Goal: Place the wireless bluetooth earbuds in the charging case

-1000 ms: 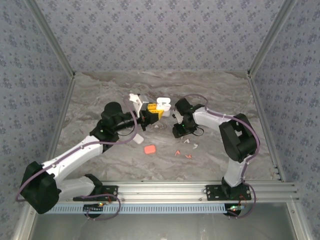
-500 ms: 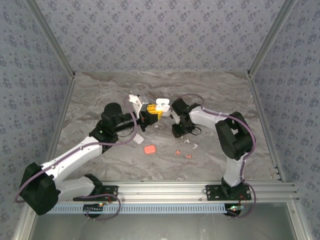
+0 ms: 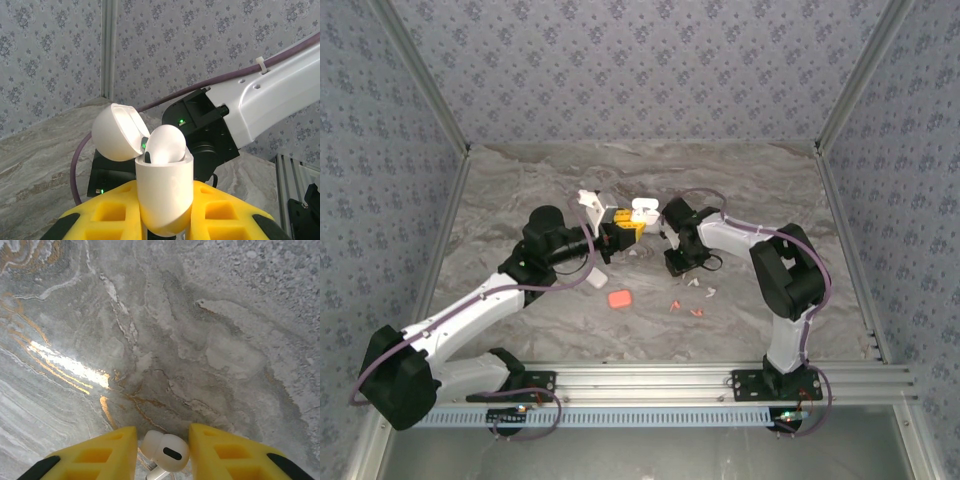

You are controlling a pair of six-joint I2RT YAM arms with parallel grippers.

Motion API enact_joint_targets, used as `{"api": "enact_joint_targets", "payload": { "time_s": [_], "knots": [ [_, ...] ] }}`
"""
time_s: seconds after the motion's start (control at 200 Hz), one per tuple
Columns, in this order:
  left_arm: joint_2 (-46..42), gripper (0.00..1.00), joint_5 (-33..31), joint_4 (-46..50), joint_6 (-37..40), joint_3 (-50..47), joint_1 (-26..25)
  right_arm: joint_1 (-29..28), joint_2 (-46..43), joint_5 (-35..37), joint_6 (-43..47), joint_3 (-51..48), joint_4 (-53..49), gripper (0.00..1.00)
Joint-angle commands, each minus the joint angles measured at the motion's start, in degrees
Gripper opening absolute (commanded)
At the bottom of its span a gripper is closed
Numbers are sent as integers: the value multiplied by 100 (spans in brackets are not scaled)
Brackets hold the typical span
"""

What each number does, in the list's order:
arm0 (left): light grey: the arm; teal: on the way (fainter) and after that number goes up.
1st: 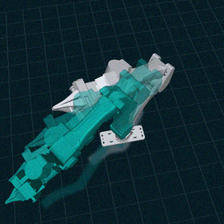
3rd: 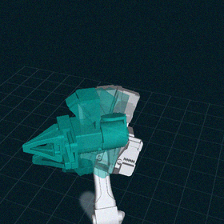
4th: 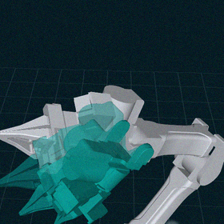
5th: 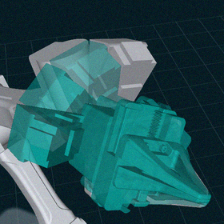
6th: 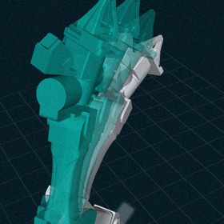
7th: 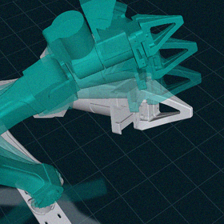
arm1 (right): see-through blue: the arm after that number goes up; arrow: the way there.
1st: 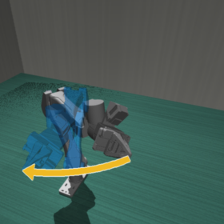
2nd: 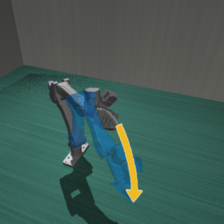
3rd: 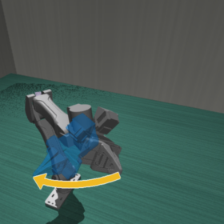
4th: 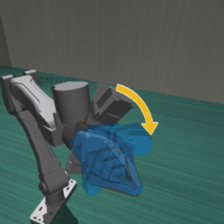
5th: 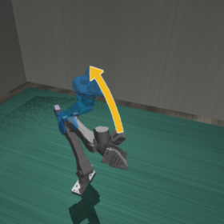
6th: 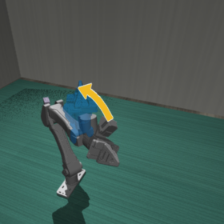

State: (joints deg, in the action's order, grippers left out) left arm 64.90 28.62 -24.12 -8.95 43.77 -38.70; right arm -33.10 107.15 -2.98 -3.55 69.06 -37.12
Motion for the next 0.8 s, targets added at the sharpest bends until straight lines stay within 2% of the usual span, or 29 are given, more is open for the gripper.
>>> {"api": "enact_joint_targets", "payload": {
  "time_s": [0.0,0.355,0.515,0.795],
  "knots": [
    [-103,0,-46,-93,113,57,-24,-45,113,71,47,55,-346,31],
    [-87,0,-136,-32,96,44,-18,12,-518,247,127,-23,-233,24],
    [-40,0,-129,-125,-38,-6,-24,148,-1338,335,105,-24,-166,24],
    [263,0,14,-585,-356,-16,-24,486,-3337,148,-43,67,242,24]
  ]
}}
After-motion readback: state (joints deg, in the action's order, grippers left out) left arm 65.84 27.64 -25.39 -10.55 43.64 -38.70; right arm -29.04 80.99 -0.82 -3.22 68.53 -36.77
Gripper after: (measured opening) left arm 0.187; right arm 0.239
